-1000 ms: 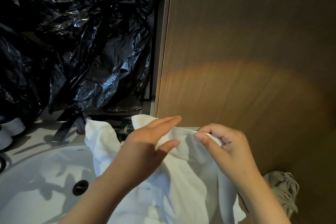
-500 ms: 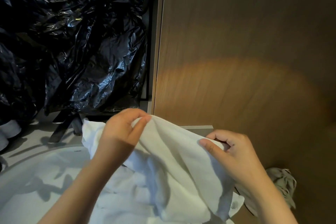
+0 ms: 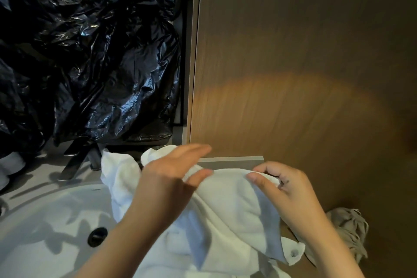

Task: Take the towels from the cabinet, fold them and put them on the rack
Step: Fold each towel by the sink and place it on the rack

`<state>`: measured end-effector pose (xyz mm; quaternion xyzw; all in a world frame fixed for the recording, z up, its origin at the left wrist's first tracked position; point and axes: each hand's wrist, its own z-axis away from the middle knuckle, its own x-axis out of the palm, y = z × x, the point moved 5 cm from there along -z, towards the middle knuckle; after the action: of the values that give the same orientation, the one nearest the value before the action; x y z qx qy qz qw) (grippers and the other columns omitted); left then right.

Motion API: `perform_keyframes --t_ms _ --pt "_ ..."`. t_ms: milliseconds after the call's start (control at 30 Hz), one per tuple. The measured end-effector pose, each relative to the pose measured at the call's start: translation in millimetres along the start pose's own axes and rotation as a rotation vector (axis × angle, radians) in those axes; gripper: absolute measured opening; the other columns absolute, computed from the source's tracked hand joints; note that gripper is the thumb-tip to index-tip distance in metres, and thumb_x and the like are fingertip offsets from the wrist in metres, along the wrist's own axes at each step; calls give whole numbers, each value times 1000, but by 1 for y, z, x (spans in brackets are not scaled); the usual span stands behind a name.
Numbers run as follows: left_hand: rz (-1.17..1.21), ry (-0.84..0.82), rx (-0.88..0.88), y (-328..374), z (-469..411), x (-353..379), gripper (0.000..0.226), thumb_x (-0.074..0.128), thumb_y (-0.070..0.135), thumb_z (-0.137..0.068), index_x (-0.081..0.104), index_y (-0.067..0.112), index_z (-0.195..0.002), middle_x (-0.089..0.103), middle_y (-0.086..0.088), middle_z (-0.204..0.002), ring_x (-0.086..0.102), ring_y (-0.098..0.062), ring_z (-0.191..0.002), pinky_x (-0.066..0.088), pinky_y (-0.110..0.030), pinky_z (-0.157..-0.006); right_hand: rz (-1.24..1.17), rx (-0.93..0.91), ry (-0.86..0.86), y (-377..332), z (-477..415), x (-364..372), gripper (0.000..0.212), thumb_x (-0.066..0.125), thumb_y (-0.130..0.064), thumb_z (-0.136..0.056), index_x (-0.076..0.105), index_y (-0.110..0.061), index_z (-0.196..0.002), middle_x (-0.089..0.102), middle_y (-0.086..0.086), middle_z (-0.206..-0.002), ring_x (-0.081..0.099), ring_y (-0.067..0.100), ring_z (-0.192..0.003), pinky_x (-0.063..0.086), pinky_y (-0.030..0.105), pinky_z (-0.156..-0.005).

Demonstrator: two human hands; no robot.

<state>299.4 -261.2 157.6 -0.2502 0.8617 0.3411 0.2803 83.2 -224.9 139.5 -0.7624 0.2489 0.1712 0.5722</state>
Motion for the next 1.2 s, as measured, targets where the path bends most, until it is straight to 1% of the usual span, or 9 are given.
perform_keyframes --t_ms 167,267,433,500,633,767,833,1000,1200 --pt "175 -205 -39 6 4 26 30 64 37 -83 74 22 -107 73 10 -103 64 -5 -89 47 -17 -79 26 -97 -18 -19 -1 7 12 64 -38 -89 70 -32 -81 69 -17 -83 64 10 -87 42 11 -67" --pt "215 -204 -68 0 0 28 15 62 34 -84 73 24 -83 69 13 -81 59 -4 -78 42 -14 -69 -1 -95 4 -24 0 4 8 67 -36 -87 72 -32 -81 71 -18 -85 65 9 -89 44 12 -69" --pt "226 -173 -229 -14 -1 27 9 70 30 -86 73 30 -78 64 21 -75 57 5 -82 39 -8 -71 -38 -42 27 -16 3 0 11 72 -31 -84 69 -36 -92 62 -2 -73 55 18 -66 44 28 -58" --pt "209 -110 -301 -17 -1 23 6 76 25 -81 72 29 -79 61 19 -80 55 7 -81 36 -6 -70 -65 -3 35 -9 3 -3 15 72 -29 -85 68 -38 -95 54 1 -68 48 16 -60 41 24 -53" --pt "127 27 -519 -29 13 4 36 87 35 -62 60 27 -85 49 12 -84 51 -1 -64 36 -6 -63 -156 46 171 0 2 -16 30 67 -13 -90 69 -40 -102 54 -1 -66 46 14 -58 40 19 -53" --pt "234 -140 -802 -50 40 -7 50 92 32 -55 58 25 -92 60 4 -82 64 -12 -67 49 -25 -58 -174 50 91 -4 3 -11 33 56 -13 -98 73 -41 -101 70 -6 -85 57 21 -69 45 16 -57" --pt "372 -221 -879 -53 50 -4 43 91 23 -61 63 24 -94 69 -2 -80 68 -12 -68 50 -23 -56 -195 75 47 -5 2 -3 33 53 -14 -99 75 -39 -96 71 -5 -88 58 23 -68 45 18 -57" --pt "623 -102 -914 -52 56 -2 19 83 4 -70 72 10 -85 74 -4 -71 69 -14 -62 52 -17 -55 -470 172 -113 -9 -3 16 18 69 -23 -86 78 -27 -101 72 5 -83 66 13 -66 55 22 -67" --pt "340 -71 -813 -60 60 -24 18 84 8 -70 70 18 -76 71 3 -64 58 -3 -47 40 -9 -43 -608 193 -214 -13 -1 19 37 77 -17 -71 77 -24 -106 71 0 -71 70 11 -71 54 17 -72"
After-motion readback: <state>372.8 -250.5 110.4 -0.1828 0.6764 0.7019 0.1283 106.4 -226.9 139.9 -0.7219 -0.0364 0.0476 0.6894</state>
